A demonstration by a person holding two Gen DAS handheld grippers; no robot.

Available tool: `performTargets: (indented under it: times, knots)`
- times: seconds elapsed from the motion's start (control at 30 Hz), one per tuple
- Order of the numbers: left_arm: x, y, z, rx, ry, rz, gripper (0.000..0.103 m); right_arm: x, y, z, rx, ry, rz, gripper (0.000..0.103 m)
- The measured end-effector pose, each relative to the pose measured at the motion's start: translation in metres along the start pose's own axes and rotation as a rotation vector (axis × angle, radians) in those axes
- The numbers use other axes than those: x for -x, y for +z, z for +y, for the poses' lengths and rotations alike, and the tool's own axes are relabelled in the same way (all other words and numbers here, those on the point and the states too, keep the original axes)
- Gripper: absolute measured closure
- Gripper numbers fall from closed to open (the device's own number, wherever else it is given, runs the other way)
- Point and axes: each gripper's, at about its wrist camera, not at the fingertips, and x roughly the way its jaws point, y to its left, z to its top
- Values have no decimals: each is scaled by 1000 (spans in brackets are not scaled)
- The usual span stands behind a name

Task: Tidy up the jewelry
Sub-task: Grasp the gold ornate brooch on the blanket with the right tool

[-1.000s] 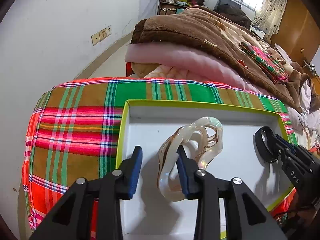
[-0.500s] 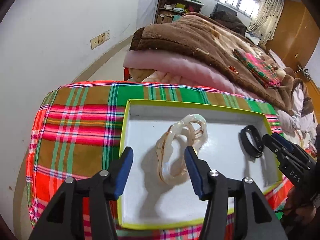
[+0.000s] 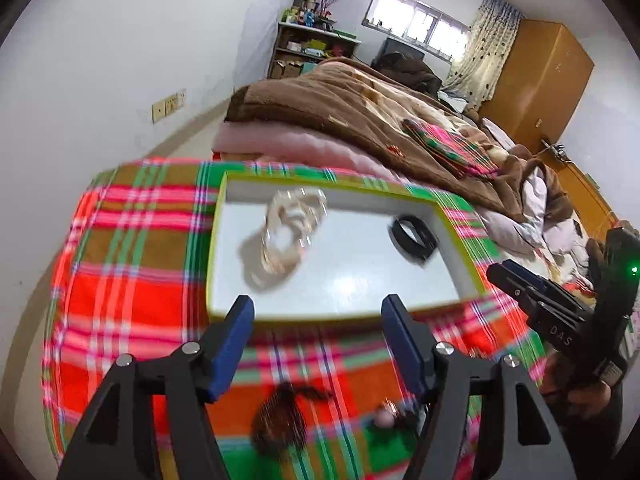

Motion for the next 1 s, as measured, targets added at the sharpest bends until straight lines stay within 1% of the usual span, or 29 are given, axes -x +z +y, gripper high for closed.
performTargets:
  times: [0.1, 0.23, 0.27, 0.33, 0.37, 0.47, 0.57, 0.63, 0.73, 0.83, 0.97, 1.0]
  knots:
    - [10, -16, -2, -2, 8, 8, 35, 13, -14, -4, 11, 3, 5, 53]
    - [16, -38, 1, 29, 3, 55, 35, 26, -32, -10, 8, 13, 14, 52]
    - [18, -44, 2, 33, 13, 52, 35, 28, -36, -11, 12, 14, 18, 52]
    - [23, -55, 4, 33, 55, 49, 35, 33, -45, -12, 27, 15, 28, 52]
    - [24, -59, 5, 41, 61, 51, 36, 34, -49, -13, 32, 17, 30, 52]
    - [32, -71, 12, 75, 17, 37, 36, 35, -60, -14, 61, 20, 51, 52]
    - [41, -81, 11, 54, 10, 18, 36, 32, -69, -11, 108, 28, 76, 52]
    - [47, -86, 10, 50, 22, 13, 36, 29, -73, -10, 134, 25, 99, 53]
    - [49, -93, 10, 57, 15, 15, 36, 25, -75, -10, 153, 51, 102, 53]
    - [46, -98, 12, 77, 33, 17, 36, 25, -75, -9, 173, 65, 94, 53]
    - [41, -104, 12, 90, 6, 43, 35, 21, -75, -5, 216, 76, 102, 53]
    - [41, -105, 11, 86, -2, 49, 35, 21, -75, -3, 230, 80, 104, 55]
